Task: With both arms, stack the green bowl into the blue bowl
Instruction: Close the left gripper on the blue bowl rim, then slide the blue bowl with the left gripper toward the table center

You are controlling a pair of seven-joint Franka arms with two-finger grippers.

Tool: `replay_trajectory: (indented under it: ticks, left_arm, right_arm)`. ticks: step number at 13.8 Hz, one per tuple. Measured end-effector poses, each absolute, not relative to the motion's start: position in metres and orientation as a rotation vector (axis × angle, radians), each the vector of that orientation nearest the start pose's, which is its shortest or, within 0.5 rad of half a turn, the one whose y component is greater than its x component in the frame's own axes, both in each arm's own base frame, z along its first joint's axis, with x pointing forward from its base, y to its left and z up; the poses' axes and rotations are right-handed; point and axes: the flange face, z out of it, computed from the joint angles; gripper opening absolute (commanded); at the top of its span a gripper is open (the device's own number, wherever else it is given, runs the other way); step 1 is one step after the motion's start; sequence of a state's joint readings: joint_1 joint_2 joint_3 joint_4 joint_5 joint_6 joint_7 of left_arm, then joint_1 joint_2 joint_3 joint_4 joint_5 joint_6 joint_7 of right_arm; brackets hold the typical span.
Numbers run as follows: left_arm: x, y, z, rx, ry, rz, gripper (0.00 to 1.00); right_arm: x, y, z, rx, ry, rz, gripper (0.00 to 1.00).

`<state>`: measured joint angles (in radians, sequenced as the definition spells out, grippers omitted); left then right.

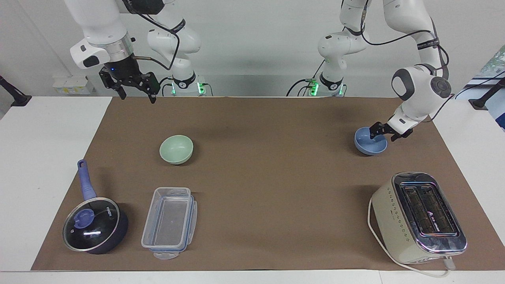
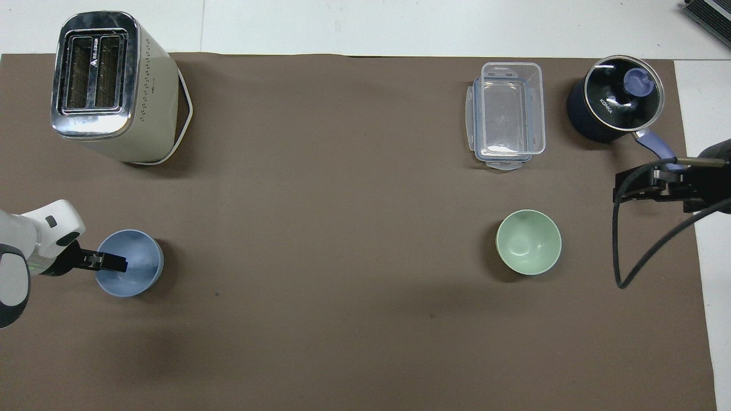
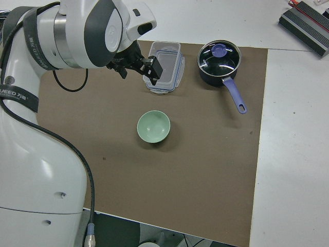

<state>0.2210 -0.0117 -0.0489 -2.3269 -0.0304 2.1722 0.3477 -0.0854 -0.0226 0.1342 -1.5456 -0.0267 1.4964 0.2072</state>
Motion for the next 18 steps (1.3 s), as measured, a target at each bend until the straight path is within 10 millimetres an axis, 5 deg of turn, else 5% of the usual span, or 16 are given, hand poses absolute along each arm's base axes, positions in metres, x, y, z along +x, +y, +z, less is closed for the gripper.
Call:
replay_trajectory:
  ticks: [3,5,18]
  left_arm:
    - [0.476,0.08,0.318,-3.185,0.255,0.221,0.27]
    - [0.475,0.079,0.316,-3.185,0.258,0.225,0.04]
    - [0.478,0.081,0.329,-3.229,0.207,0.23,0.0]
  right_arm:
    - [0.54,0.024,0.642,-3.164,0.254,0.036,1.0]
    - [0.54,0.024,0.642,-3.164,0.254,0.036,1.0]
    - [0.54,0.024,0.642,-3.164,0.254,0.036,1.0]
